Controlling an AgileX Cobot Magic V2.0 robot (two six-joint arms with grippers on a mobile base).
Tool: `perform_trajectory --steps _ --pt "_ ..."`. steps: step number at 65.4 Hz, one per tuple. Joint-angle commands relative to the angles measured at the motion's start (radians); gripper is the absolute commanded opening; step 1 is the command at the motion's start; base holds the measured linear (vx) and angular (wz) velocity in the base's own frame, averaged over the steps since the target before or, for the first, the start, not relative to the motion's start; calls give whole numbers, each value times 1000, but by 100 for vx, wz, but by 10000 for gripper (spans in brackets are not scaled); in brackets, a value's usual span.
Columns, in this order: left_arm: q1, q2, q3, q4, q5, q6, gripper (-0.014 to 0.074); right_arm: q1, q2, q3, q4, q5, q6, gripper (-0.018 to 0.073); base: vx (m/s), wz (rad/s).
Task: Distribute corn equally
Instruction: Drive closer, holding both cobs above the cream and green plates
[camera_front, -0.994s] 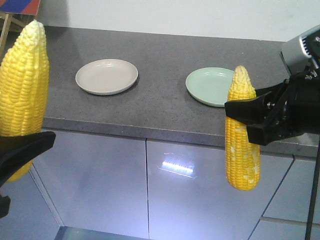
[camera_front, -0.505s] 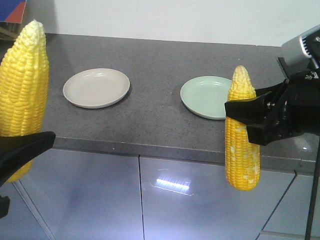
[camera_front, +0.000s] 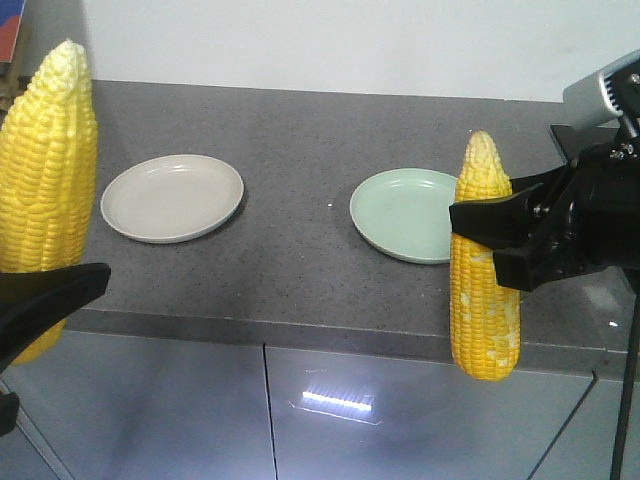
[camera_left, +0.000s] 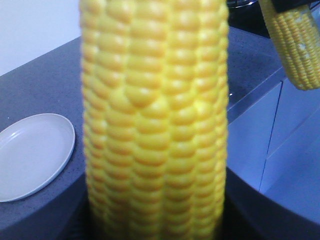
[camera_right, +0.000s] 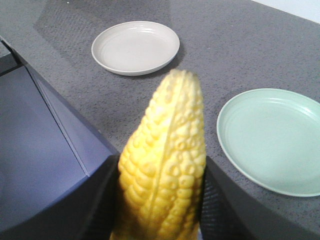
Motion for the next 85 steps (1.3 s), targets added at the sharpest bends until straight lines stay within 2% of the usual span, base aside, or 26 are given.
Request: perform_trajectory --steps 1,85 --pt "-3 -8 -22 -11 -75 -9 354 -6 -19 -28 28 -43 -8 153 10 -5" --pt "-3 -8 -22 -11 -75 -9 354 -6 -19 -28 28 -43 -8 153 10 -3"
